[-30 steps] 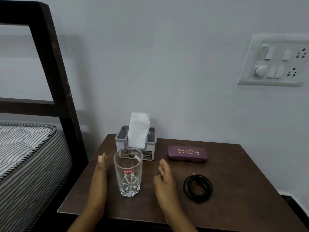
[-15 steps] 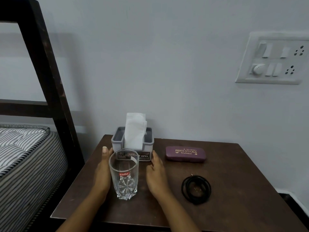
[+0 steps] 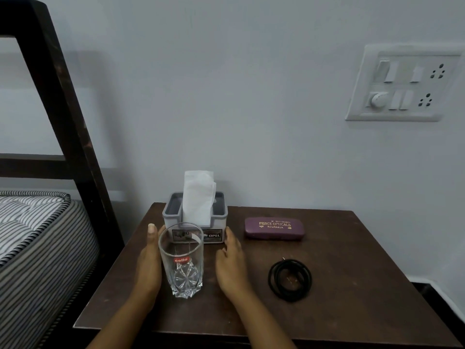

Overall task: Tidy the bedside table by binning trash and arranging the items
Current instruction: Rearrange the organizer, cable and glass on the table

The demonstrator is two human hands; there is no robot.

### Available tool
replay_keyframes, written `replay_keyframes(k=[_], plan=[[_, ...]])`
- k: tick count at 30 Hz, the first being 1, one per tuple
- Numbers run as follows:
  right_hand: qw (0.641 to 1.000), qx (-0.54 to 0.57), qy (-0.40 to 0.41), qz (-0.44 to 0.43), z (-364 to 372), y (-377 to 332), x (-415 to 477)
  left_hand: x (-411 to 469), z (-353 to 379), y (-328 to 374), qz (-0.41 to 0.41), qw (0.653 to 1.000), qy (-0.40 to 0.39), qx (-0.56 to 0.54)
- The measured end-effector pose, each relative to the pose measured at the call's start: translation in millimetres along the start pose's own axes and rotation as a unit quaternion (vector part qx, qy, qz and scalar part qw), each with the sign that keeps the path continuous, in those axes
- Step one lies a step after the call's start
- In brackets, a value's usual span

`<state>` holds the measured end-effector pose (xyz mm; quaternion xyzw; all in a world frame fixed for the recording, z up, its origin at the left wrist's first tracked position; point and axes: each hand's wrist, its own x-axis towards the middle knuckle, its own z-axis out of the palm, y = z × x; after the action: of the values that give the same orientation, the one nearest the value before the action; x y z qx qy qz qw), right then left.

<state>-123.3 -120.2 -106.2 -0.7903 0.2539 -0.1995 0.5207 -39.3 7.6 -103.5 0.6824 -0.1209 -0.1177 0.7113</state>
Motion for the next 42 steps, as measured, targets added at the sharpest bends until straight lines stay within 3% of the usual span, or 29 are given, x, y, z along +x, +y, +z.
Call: replay_keyframes(k=[6,9,11,14,16,19,22,31,42], plan=[[1.0,-0.02,-0.006,-0.015,-3,-5,-5,-1,1,2,-0.018,1.0,0.006,0.007],[0.994,-0.045,0.015,-0.094,-8,-6,-35,-15,-2,6,-0.012,1.0,0.013,-0.019],[0.974,-0.076,0.075,-0.199,-26,-1,-65,-30,-8,4,0.013,0.998,0.02,-0.055],[0.902,-0.206,0.216,-0.313,-76,31,-89,-36,-17,1,0.01,0.995,0.016,-0.094],[0.916,-0.239,0.221,-0.235,-110,46,-93,-41,-25,-4,0.014,0.998,-0.054,-0.042],[0.974,-0.181,0.122,-0.052,-123,47,-94,-50,-22,-12,0.049,0.989,-0.082,0.109],[0.979,-0.165,0.122,0.005,-121,46,-87,-76,-12,-10,0.131,0.967,-0.056,0.211],[0.953,-0.268,0.143,0.009,-93,34,-70,-71,-6,-12,0.116,0.964,-0.007,0.237],[0.952,-0.264,0.156,-0.005,-91,49,-63,-69,-2,-14,0.111,0.964,0.021,0.241]])
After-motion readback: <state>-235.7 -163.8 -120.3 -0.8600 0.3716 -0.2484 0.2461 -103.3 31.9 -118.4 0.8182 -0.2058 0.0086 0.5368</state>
